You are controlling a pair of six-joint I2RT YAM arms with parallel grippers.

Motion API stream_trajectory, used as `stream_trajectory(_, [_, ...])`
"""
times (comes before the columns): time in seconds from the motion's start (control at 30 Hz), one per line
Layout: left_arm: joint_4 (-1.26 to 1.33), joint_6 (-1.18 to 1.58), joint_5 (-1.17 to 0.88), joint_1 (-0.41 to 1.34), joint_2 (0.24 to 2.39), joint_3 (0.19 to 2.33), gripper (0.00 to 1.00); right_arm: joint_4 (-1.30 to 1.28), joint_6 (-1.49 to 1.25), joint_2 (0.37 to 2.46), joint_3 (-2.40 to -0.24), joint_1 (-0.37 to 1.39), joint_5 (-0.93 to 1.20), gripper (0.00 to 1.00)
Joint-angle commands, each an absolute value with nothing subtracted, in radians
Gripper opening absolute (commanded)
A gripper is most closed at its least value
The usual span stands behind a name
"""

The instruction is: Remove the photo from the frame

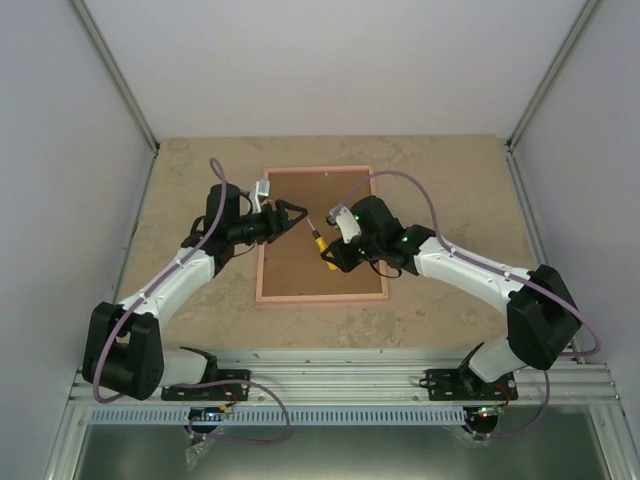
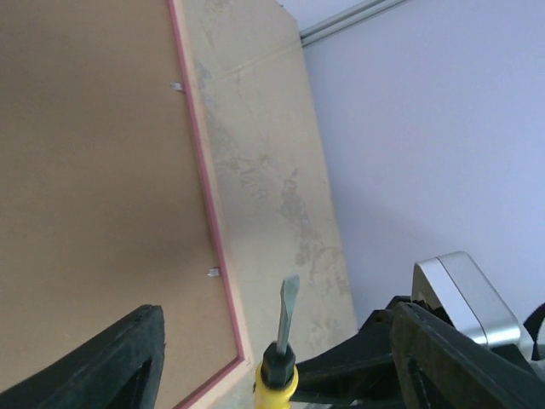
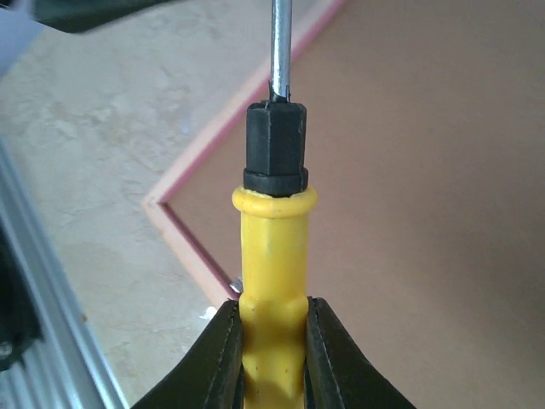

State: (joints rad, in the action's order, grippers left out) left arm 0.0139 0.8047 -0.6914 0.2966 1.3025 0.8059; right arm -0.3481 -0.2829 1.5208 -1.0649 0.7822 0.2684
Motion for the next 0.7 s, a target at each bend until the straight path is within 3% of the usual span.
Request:
stream_trajectory(0.0, [0.181,0.88,-0.76,0.302,1.285,0.749,0.72,-0.251,-0.251,1.516,-1.093,0.786,0.43,0.06])
stream_trajectory(0.67, [0.518,1.062,-0.793,0.302,1.156,0.626,0.38,-0.118,-0.269,1.5,-1.024,0.684,0.884,0.06])
